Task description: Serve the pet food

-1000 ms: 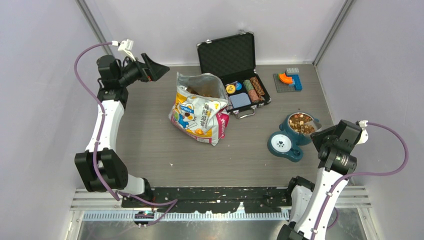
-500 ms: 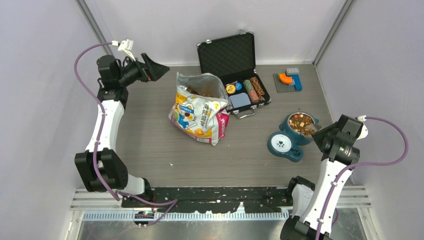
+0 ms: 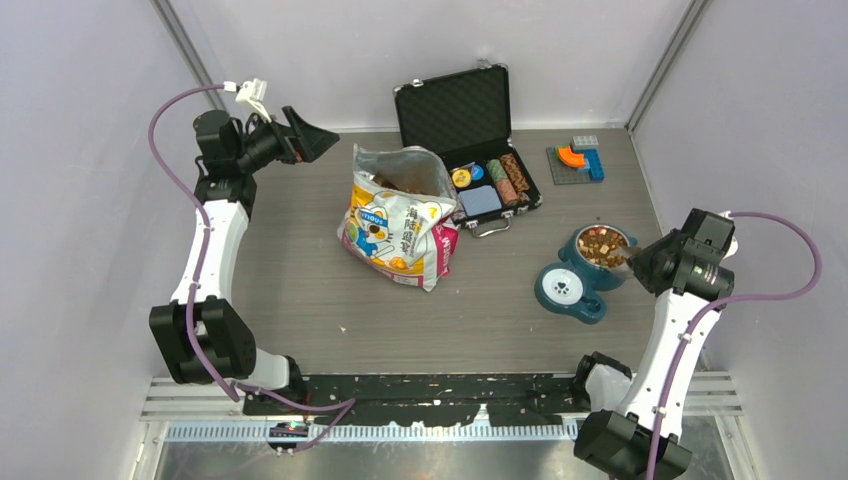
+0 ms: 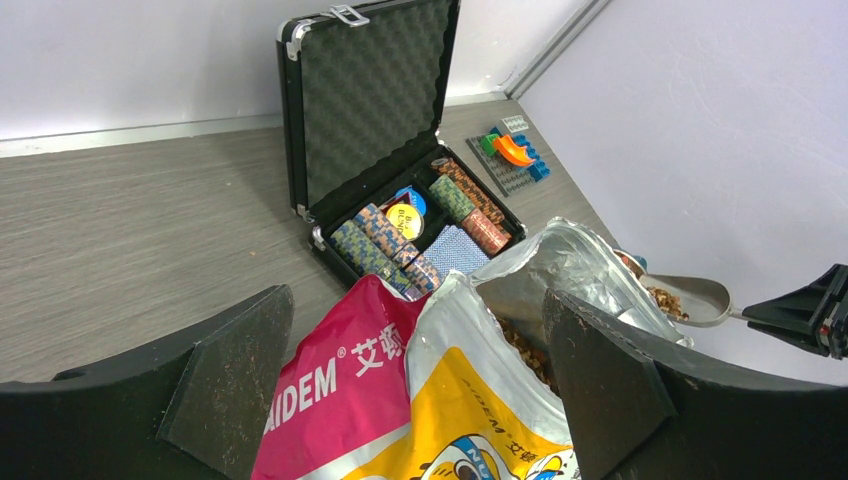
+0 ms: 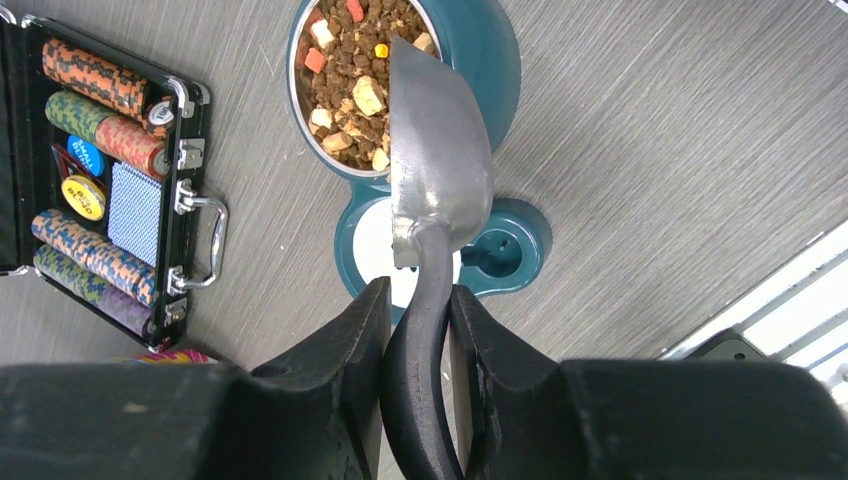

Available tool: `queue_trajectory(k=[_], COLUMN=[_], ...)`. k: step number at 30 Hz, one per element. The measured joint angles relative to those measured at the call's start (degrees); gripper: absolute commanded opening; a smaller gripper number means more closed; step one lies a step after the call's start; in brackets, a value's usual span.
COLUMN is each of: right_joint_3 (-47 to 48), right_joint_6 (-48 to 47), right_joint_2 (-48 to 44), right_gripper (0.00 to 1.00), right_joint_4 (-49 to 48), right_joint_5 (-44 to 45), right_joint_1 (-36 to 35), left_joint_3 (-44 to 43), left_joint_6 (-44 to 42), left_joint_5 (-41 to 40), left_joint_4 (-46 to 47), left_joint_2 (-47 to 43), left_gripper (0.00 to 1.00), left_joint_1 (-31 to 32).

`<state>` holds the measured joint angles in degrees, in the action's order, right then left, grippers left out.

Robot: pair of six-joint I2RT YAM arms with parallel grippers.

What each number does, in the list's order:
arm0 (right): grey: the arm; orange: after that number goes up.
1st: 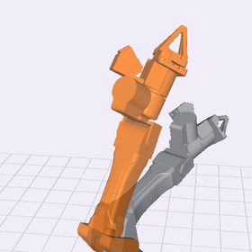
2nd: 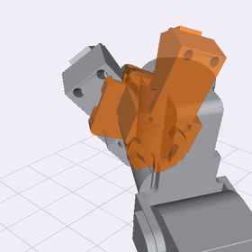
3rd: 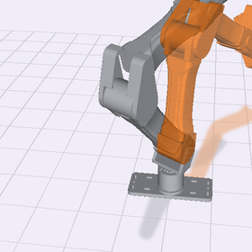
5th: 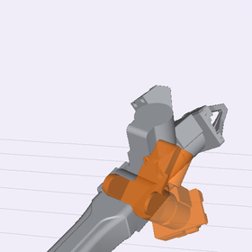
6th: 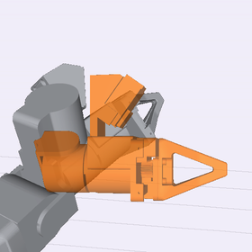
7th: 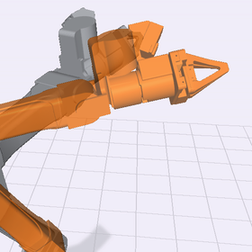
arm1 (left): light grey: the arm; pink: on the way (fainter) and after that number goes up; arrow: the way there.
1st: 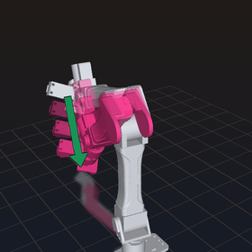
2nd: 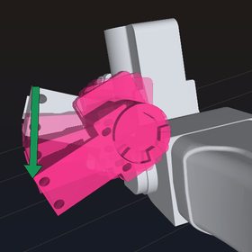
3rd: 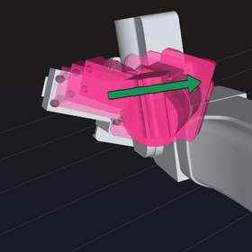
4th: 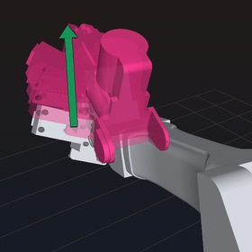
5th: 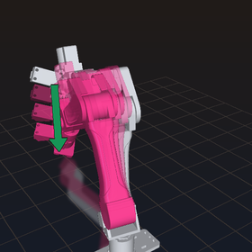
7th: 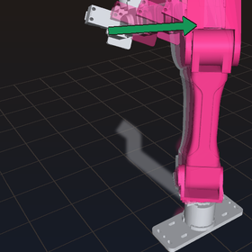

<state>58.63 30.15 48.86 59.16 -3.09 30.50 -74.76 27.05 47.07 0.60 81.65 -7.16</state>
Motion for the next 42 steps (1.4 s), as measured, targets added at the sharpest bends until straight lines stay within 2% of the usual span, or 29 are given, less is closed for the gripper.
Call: queue_trajectory(k=[14, 42], right_joint_3=[9.2, 12.2], right_joint_6=[-4.2, -4.5], right_joint_2=[7.1, 10.1], right_gripper=[0.05, 0.05], right_joint_4=[6.8, 6.9], right_joint_5=[0.5, -0.7], right_joint_1=[0.0, 0.0], left_joint_3=[0.0, 0.0], left_joint_6=[0.0, 0.0], left_joint_5=[-0.1, -0.1], left_joint_4=[0.0, 0.0], left_joint_2=[0.0, 0.4], left_gripper=[0.99, 0.99], left_joint_1=[0.0, 0.0])
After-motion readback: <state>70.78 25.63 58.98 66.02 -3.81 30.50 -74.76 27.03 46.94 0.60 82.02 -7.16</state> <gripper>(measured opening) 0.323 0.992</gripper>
